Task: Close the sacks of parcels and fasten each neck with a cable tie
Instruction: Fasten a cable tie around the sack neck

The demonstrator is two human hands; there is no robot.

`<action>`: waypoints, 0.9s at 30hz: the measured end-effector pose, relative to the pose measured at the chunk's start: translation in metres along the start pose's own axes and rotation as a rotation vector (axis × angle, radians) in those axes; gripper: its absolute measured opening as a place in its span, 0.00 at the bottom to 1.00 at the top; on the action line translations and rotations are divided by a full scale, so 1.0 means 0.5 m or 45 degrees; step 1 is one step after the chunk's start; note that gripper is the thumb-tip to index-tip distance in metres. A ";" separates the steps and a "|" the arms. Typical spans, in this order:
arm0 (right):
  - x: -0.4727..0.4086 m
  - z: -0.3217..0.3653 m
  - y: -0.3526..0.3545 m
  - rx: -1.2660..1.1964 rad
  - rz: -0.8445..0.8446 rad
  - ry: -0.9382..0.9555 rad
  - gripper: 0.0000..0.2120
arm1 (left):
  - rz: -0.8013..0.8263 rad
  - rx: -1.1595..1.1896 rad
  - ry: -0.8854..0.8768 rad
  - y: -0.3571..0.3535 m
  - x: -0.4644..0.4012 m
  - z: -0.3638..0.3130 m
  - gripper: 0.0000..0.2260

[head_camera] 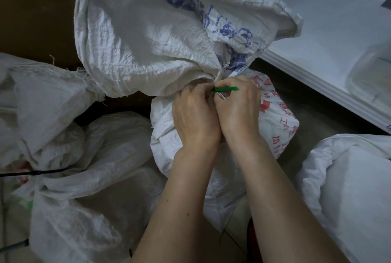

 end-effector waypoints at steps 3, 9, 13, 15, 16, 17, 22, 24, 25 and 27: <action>0.001 0.002 0.001 0.036 -0.045 0.061 0.08 | -0.044 -0.034 -0.026 0.007 0.004 -0.002 0.11; -0.005 0.001 0.009 0.050 -0.109 0.123 0.08 | -0.044 0.036 -0.003 0.009 -0.002 -0.002 0.11; -0.007 0.004 0.024 -0.014 -0.123 0.192 0.08 | -0.022 0.048 -0.107 0.008 -0.009 -0.011 0.11; -0.007 0.007 0.032 -0.036 -0.136 0.241 0.08 | -0.054 0.026 -0.152 0.011 -0.011 -0.013 0.10; -0.007 0.007 0.035 -0.035 -0.137 0.263 0.08 | -0.066 0.018 -0.170 0.011 -0.012 -0.013 0.09; -0.008 0.007 0.036 -0.036 -0.136 0.278 0.08 | -0.076 0.019 -0.185 0.010 -0.011 -0.014 0.09; -0.003 0.005 0.041 -0.083 -0.089 0.215 0.09 | -0.141 -0.009 -0.173 0.001 -0.008 -0.014 0.06; 0.008 0.004 0.043 -0.143 -0.075 0.087 0.10 | -0.155 -0.037 -0.146 -0.003 -0.008 -0.013 0.06; 0.016 0.007 0.046 -0.168 -0.107 0.042 0.09 | -0.165 -0.041 -0.132 -0.003 -0.007 -0.014 0.06; 0.029 0.013 0.054 -0.209 -0.214 -0.020 0.07 | -0.182 -0.046 -0.124 -0.003 -0.005 -0.018 0.05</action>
Point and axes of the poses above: each hand's wrist, its own x-axis away from the middle knuckle, its own y-axis out of the back of the hand, z = x × y, the point moved 6 cm from there along -x, towards the middle knuckle, and after that the axes turned 1 degree about -z, right-handed, at the moved point
